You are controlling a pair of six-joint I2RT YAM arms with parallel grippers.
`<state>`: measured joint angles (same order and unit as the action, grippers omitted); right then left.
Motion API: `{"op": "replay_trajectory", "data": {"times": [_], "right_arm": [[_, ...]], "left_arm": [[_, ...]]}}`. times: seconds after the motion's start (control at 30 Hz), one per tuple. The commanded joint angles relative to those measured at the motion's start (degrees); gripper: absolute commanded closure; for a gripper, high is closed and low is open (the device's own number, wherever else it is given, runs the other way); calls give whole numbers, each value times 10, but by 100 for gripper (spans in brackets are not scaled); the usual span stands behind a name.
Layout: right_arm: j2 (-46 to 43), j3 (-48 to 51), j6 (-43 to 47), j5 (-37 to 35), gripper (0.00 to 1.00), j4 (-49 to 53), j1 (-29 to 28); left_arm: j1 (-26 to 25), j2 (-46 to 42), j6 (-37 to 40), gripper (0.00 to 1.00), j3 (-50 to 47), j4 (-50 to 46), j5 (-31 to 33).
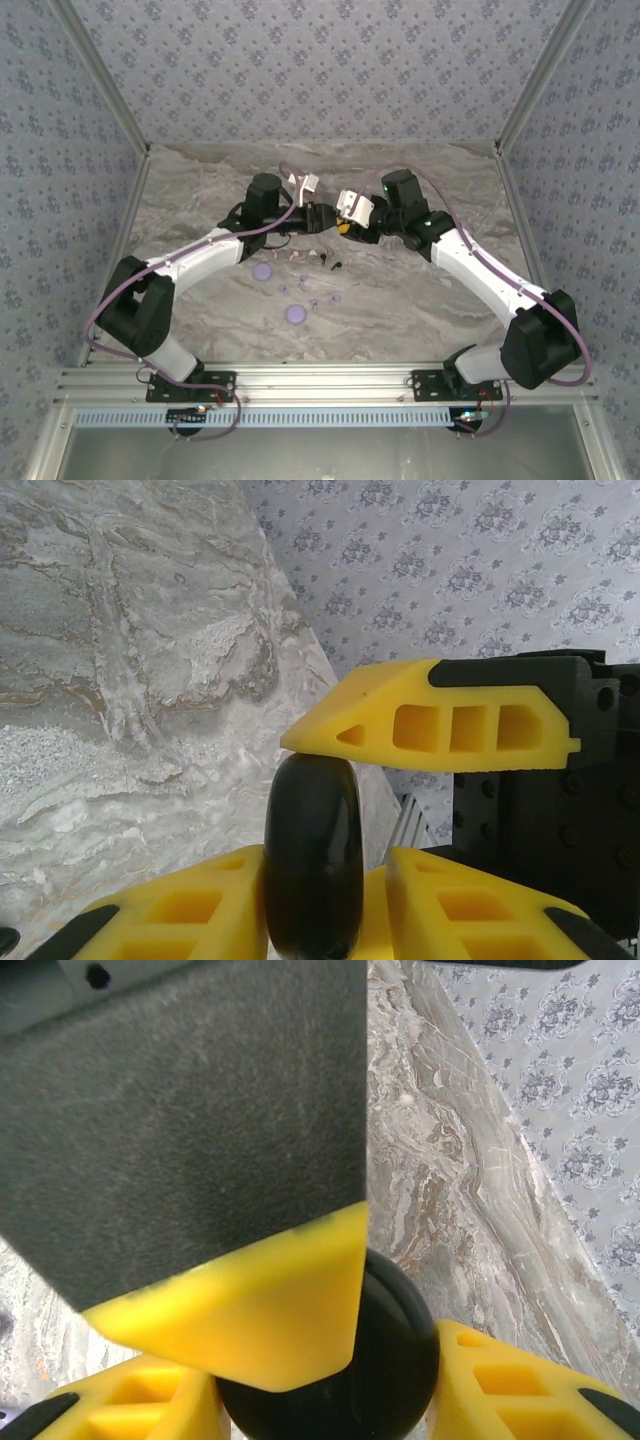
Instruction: Insert the wireless bluetooth earbuds into the charging case
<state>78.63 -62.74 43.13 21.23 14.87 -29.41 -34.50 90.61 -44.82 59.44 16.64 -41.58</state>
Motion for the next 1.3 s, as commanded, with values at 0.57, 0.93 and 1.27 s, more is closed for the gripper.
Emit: {"op": "replay_trajectory", "data": {"times": [0.57, 0.93, 1.27], "right_arm": [[-93, 26, -175, 191, 4, 1, 103], [-163, 136, -432, 239, 3, -203, 159], [-159, 133, -458, 225, 5, -254, 144]], "left_arm": [[-7, -51, 82, 93, -53, 142, 65], [-21, -89, 215, 100, -123, 332, 97], [-42, -107, 369, 100, -130, 366, 58]]}}
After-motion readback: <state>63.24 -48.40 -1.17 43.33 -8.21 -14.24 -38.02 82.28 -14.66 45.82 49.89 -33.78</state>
